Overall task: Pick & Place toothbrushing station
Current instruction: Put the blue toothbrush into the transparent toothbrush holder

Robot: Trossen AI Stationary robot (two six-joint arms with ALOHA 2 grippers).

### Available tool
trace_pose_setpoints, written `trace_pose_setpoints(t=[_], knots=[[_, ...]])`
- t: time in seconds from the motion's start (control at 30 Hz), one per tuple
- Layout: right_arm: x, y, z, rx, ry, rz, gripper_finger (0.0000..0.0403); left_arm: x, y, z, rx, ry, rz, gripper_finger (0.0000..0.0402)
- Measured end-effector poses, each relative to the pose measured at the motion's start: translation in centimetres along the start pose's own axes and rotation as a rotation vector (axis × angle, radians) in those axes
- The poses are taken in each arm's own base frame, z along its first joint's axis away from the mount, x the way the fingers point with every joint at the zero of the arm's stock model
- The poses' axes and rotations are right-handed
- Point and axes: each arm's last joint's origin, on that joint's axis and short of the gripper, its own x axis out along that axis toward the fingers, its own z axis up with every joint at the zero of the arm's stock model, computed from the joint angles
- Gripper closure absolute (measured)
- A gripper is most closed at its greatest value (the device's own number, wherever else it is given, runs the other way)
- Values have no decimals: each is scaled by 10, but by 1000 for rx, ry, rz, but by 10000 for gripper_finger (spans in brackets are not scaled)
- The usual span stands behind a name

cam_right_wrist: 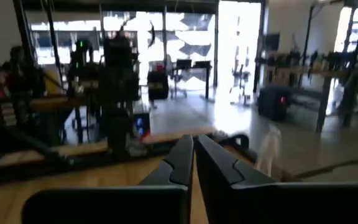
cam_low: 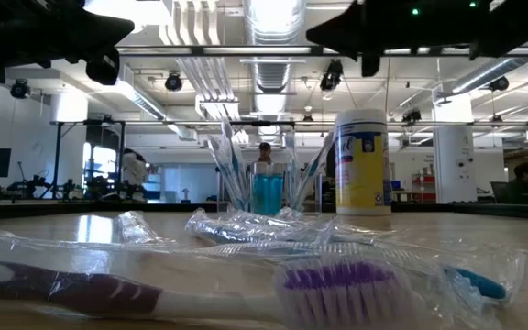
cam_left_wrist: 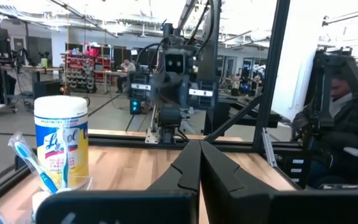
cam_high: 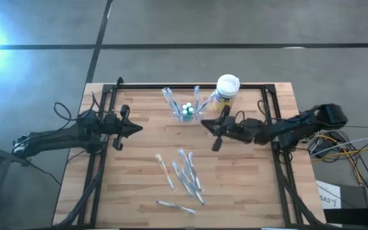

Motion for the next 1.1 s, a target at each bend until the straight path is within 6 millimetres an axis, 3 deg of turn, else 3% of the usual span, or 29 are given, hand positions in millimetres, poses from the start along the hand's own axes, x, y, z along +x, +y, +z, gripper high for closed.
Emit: trace_pose_setpoints(t=[0.3,0.53,0.67,0.93,1.1], knots=[[-33,0,-18,103,109,45,394,0,0,-1,-22,9,2,397],[-33,22,-30,173,372,120,394,0,0,-1,-36,59,10,396],[-19,36,-28,174,548,90,394,0,1,-4,-55,92,11,397],[28,64,-24,103,803,33,394,0,1,-5,-50,103,23,388],[62,82,-17,82,865,11,393,-1,1,-7,-60,112,28,380]])
